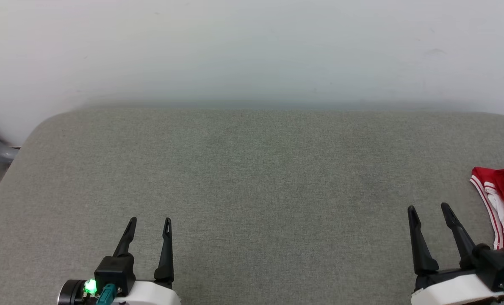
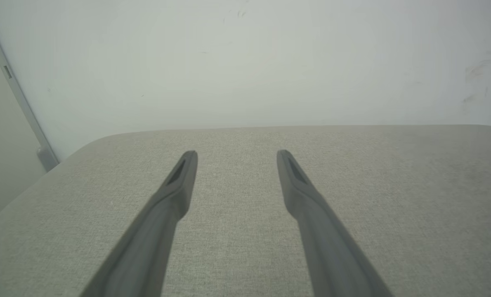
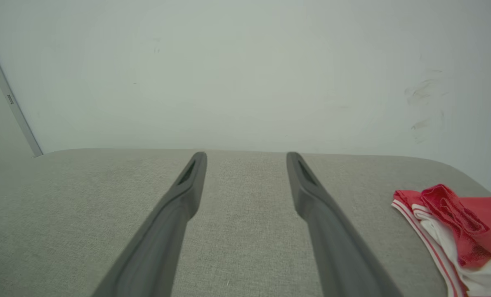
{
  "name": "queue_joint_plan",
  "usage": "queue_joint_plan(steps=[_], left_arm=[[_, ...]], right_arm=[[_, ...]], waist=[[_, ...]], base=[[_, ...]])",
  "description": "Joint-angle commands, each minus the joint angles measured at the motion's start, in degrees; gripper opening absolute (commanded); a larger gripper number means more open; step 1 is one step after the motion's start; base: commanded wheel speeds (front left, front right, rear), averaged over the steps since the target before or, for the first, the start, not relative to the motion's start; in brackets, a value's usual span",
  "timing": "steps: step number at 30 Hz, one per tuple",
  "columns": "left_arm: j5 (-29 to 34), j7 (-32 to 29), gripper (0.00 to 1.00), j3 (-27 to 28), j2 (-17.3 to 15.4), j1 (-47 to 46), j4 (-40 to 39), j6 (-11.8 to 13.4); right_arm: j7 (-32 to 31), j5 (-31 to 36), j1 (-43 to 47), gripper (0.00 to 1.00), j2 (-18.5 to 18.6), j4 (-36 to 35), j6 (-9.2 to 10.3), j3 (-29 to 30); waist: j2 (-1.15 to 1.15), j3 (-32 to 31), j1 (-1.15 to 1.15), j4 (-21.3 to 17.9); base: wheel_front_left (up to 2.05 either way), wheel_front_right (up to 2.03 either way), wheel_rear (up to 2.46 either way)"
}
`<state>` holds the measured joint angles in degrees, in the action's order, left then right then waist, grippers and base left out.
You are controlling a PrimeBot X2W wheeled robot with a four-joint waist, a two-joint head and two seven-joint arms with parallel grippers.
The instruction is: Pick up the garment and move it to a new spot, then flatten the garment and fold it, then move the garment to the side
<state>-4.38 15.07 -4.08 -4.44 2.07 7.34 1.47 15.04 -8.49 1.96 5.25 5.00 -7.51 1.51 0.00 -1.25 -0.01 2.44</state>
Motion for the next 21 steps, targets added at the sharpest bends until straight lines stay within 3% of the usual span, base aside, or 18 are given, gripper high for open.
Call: queue_joint_plan(steps=[1,18,19,21], left_arm=[[-0.3,0.1,1.00,0.1,0.1,0.6,0.0,-0.2],[-0.9,0.1,1.00,1.1,0.6,1.6,-0.3,-1.6],[-0.9,0.0,0.00,1.0,0.7,1.3,-0.2,-1.5],[-1.0,0.0,0.00,1.0,0.8,1.5,0.6,-1.5]], right_arm=[[0.2,-0.2,1.1,1.00,-0.4,-0.5,0.05,0.4],[0.2,0.9,6.4,1.00,-2.2,-2.8,0.05,2.0],[0.0,0.5,6.2,0.00,-2.0,-2.8,0.00,2.0],[0.0,0.4,6.3,0.00,-2.0,-1.9,0.00,1.9]], waist=[[0.00,-0.2,0.01,0.1],[0.00,-1.3,0.01,0.6],[0.00,-1.3,0.01,0.7],[0.00,-1.3,0.01,0.6]], base=[[0.00,0.00,0.00],[0.00,0.00,0.00],[0.00,0.00,0.00],[0.00,0.00,0.00]])
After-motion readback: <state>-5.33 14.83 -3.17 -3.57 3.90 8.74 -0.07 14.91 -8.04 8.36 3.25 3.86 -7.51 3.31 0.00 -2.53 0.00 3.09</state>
